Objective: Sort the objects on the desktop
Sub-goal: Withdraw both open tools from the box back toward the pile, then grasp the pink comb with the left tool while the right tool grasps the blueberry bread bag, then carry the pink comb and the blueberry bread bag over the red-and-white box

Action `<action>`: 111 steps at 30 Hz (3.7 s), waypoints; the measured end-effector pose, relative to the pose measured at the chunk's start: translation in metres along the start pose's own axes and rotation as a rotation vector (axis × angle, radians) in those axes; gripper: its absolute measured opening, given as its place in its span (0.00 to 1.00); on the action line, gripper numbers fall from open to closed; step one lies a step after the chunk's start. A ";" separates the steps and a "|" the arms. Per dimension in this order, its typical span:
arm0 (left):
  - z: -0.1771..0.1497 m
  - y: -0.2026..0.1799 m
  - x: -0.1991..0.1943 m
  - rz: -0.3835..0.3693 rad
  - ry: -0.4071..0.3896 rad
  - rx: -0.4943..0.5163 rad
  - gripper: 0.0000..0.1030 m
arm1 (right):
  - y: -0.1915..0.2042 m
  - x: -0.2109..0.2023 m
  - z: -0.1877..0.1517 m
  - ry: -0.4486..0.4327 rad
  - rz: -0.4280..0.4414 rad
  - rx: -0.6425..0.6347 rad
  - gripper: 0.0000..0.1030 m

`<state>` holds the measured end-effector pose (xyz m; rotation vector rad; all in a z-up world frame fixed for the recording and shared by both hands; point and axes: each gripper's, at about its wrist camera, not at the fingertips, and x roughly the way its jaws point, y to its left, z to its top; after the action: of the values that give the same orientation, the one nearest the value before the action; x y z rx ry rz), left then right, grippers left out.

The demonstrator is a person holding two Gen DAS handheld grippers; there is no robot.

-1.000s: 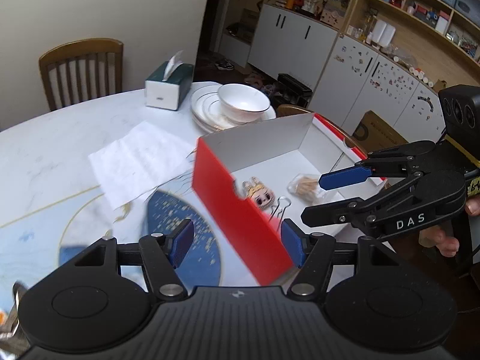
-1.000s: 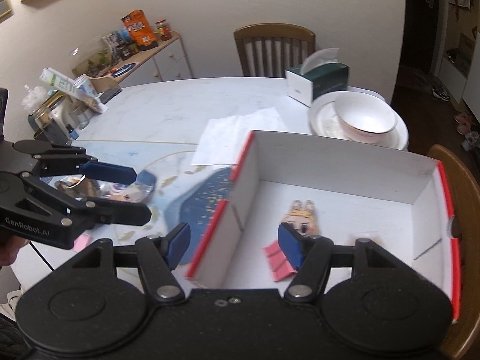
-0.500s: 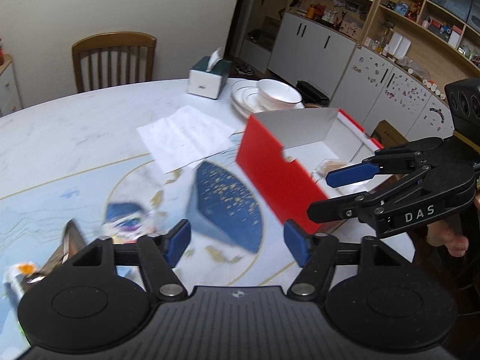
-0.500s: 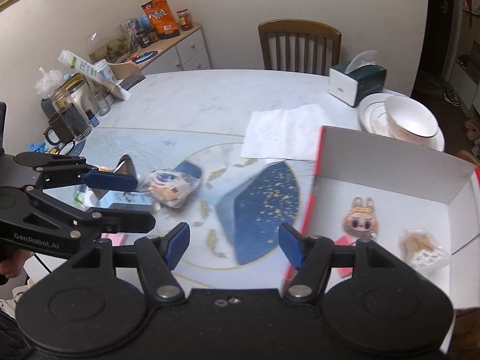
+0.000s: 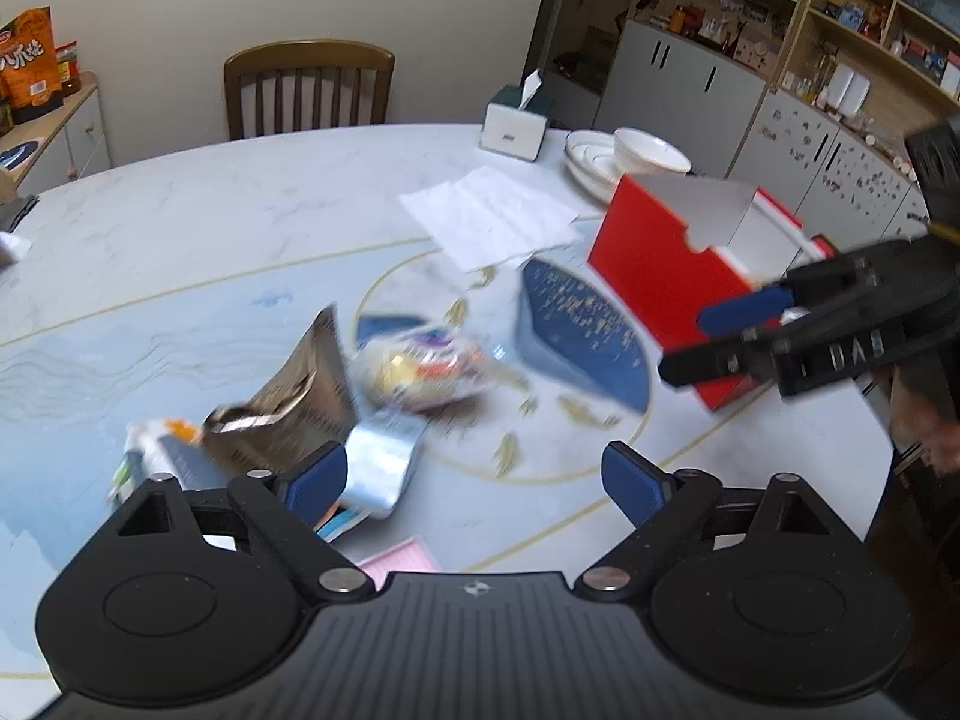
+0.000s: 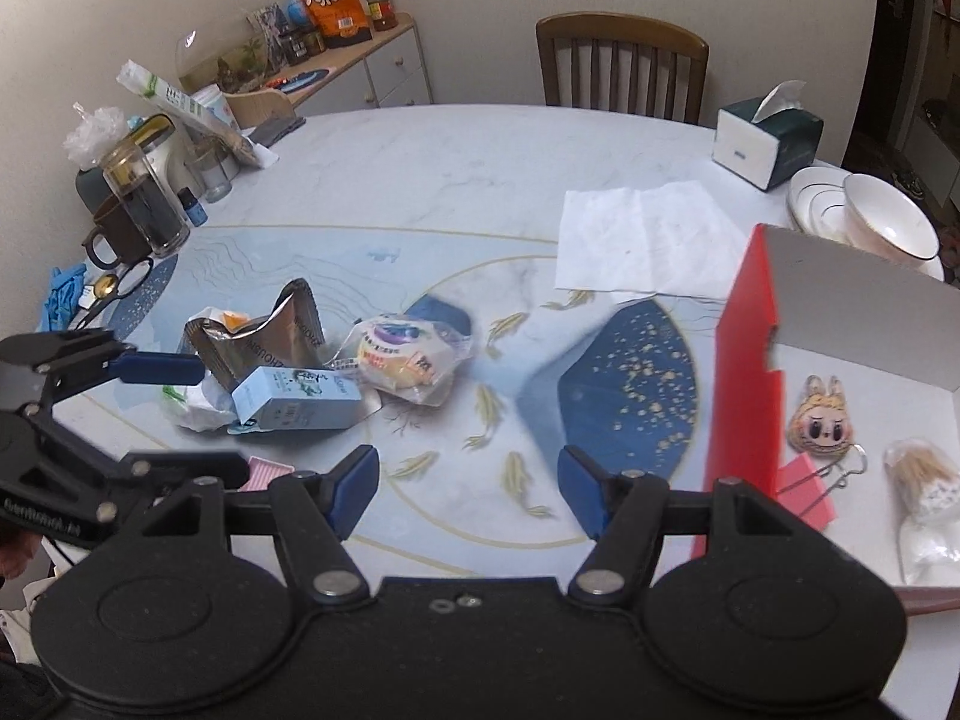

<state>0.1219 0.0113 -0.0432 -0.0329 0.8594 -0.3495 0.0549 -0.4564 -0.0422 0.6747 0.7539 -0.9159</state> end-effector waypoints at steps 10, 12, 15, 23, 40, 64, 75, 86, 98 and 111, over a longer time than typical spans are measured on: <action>-0.039 0.011 0.014 0.037 0.054 0.025 0.90 | 0.017 0.029 0.017 0.014 -0.024 -0.011 0.64; -0.045 0.012 0.020 0.054 0.068 0.026 0.90 | 0.018 0.036 0.020 0.023 -0.029 -0.007 0.64; -0.052 0.013 0.029 0.063 0.085 0.017 0.90 | 0.019 0.047 0.026 0.039 -0.033 -0.008 0.64; -0.059 0.014 0.049 0.128 0.106 0.009 0.90 | 0.027 0.072 0.050 0.040 -0.036 -0.005 0.64; -0.057 0.013 0.067 0.145 0.127 0.004 0.90 | 0.052 0.141 0.076 0.094 -0.072 -0.068 0.67; -0.058 -0.003 0.072 0.146 0.129 0.056 0.90 | 0.025 0.149 0.052 0.111 -0.123 -0.088 0.77; -0.061 -0.007 0.070 0.183 0.117 0.053 0.77 | 0.006 0.126 0.025 0.101 -0.146 -0.045 0.75; -0.059 -0.007 0.065 0.198 0.100 0.044 0.49 | 0.008 0.106 0.011 0.074 -0.140 -0.046 0.56; -0.061 -0.010 0.062 0.192 0.107 0.040 0.48 | 0.009 0.078 -0.009 0.067 -0.107 -0.018 0.50; -0.054 -0.024 0.054 0.179 0.096 0.065 0.48 | 0.008 0.037 -0.027 0.036 -0.071 0.010 0.50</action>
<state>0.1072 -0.0221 -0.1148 0.1210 0.9376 -0.2119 0.0686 -0.4478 -0.0858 0.6785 0.8093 -0.9751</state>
